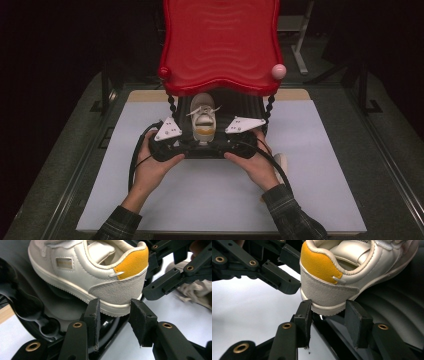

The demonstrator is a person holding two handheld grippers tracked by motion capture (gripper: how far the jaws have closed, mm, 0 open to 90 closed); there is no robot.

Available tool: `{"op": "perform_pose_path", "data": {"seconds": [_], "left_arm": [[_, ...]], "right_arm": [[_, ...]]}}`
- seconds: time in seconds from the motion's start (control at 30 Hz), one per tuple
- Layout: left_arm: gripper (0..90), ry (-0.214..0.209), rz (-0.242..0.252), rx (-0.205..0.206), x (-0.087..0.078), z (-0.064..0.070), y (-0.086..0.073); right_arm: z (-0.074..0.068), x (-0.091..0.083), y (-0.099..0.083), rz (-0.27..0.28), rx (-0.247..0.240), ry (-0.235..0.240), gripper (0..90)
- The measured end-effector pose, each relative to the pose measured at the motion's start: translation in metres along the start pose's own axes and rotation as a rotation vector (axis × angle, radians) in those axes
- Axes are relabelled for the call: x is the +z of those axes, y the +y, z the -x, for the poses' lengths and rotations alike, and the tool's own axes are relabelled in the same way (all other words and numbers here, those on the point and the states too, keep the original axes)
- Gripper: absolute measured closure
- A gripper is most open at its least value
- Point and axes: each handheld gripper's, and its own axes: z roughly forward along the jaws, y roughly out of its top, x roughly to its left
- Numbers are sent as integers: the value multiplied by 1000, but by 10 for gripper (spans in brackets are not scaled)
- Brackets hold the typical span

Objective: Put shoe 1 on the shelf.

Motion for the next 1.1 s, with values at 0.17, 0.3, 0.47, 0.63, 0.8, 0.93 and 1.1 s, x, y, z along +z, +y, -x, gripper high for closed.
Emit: {"op": "perform_pose_path", "data": {"seconds": [0.17, 0.3, 0.47, 0.63, 0.8, 0.93, 1.1], "left_arm": [[619, 42, 0, -17, 5, -3, 3], [622, 68, -15, -16, 12, -3, 4], [632, 114, -22, -24, 18, -3, 6], [635, 133, -37, -27, 21, -4, 7], [631, 146, -67, -34, 26, -3, 5], [614, 146, -76, -33, 28, -4, 4], [593, 143, -71, -35, 26, -5, 3]], "right_arm": [[6, 2, 5, 4, 10, -20, 593], [11, 5, 6, 1, 28, -29, 608], [16, 10, 7, 4, 39, -43, 614], [19, 13, 9, -1, 42, -50, 617], [21, 15, 8, -11, 49, -49, 616], [22, 16, 6, -16, 52, -41, 613], [22, 17, 6, -21, 54, -35, 598]]}}
